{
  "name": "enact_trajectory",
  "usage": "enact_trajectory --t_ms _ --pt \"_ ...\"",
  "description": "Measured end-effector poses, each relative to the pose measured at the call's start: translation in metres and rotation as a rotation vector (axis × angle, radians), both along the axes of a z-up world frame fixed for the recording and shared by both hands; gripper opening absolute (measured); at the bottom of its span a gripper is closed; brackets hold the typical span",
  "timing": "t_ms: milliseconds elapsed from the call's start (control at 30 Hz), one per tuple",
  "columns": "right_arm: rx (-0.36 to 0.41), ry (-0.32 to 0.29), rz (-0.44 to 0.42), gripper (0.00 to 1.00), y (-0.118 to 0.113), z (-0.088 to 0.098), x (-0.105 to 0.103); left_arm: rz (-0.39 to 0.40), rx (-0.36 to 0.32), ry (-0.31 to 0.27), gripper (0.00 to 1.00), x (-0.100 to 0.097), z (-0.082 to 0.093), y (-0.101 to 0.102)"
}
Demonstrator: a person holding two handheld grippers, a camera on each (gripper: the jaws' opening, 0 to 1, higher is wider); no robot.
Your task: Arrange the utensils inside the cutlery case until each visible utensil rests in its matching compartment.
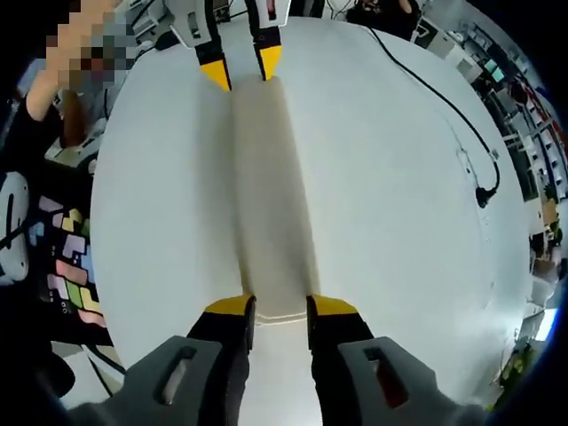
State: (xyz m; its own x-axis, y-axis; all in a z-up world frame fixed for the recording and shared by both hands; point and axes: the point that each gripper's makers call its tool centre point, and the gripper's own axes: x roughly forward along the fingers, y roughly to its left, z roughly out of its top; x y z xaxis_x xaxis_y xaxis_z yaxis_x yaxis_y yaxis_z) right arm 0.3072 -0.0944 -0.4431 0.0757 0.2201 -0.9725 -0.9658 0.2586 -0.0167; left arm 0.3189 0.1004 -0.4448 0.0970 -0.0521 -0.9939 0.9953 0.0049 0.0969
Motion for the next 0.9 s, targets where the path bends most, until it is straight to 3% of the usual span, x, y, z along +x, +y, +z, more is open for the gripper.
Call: enact_trajectory --t_ms 100,267,467,733,900 --pt "0.012 -0.004 -0.009 0.24 0.0017 -0.0001 -0.0021 0.021 -0.022 0.01 0.24 0.0035 0.0004 0.0017" --pt "-0.034 0.014 -0.002 0.24 0.0036 -0.0015 -0.0007 0.046 -0.063 0.009 0.24 0.0033 0.0004 0.0016" --pt "-0.049 0.033 0.0 0.24 0.0018 -0.0017 -0.0016 0.066 -0.061 0.013 0.24 0.0018 -0.0002 0.0009" --pt "0.006 0.018 -0.008 0.24 0.0002 -0.0016 -0.0024 0.088 -0.096 0.028 0.24 0.0014 0.0003 -0.0003" --pt "-0.045 0.014 0.006 0.24 0.0025 -0.0025 -0.0028 0.091 -0.076 0.018 0.24 0.0012 -0.0011 -0.002"
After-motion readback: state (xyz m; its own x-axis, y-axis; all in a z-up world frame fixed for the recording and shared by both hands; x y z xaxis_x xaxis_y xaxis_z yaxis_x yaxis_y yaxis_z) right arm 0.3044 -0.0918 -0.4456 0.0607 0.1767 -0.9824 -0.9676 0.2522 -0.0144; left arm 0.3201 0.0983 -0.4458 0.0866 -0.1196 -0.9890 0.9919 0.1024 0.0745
